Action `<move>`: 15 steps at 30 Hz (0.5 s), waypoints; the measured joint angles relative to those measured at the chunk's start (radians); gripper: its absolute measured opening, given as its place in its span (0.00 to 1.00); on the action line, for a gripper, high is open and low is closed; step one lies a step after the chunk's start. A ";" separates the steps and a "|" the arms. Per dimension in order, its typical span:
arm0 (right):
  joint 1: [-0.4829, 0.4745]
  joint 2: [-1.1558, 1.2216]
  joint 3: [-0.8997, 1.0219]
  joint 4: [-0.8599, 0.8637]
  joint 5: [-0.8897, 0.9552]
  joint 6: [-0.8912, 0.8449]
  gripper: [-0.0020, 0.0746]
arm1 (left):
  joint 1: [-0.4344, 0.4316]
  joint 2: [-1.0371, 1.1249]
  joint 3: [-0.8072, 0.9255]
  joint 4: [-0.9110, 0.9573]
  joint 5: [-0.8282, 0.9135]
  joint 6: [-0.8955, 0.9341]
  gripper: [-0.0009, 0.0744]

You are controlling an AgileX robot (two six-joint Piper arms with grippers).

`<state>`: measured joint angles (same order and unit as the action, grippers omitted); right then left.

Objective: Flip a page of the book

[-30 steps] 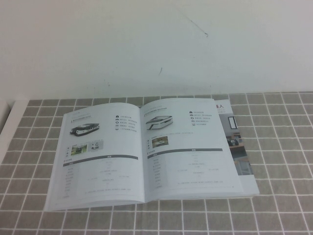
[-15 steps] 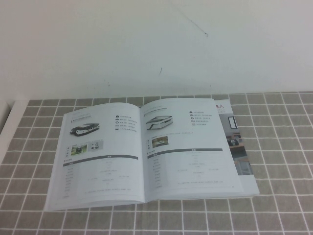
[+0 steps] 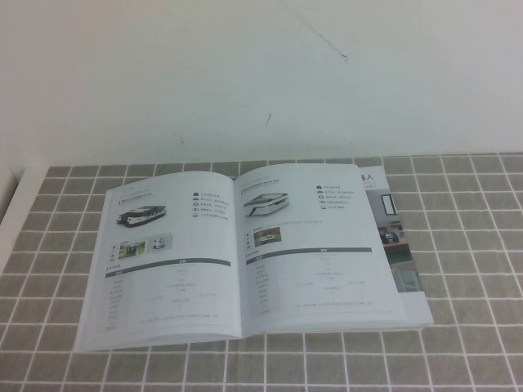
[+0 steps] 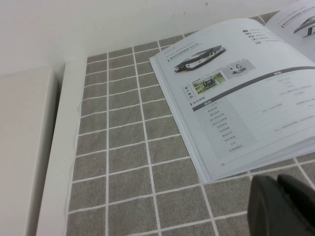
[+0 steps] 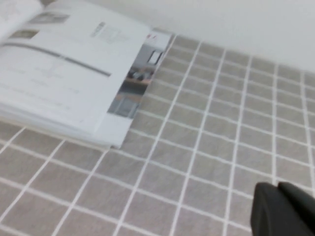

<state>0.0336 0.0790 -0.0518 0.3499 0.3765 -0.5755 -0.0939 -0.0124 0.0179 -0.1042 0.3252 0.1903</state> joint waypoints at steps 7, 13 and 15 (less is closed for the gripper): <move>-0.108 -0.091 0.000 0.002 0.006 0.000 0.02 | 0.000 0.000 0.000 0.000 0.000 0.000 0.01; -0.117 -0.091 0.002 0.002 0.009 0.000 0.02 | 0.000 0.000 0.000 0.000 0.000 0.000 0.01; -0.117 -0.091 0.002 0.002 0.009 0.000 0.02 | 0.000 0.000 0.000 0.000 0.000 0.003 0.01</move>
<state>-0.0836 -0.0118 -0.0502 0.3520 0.3850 -0.5755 -0.0939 -0.0124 0.0179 -0.1046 0.3252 0.1928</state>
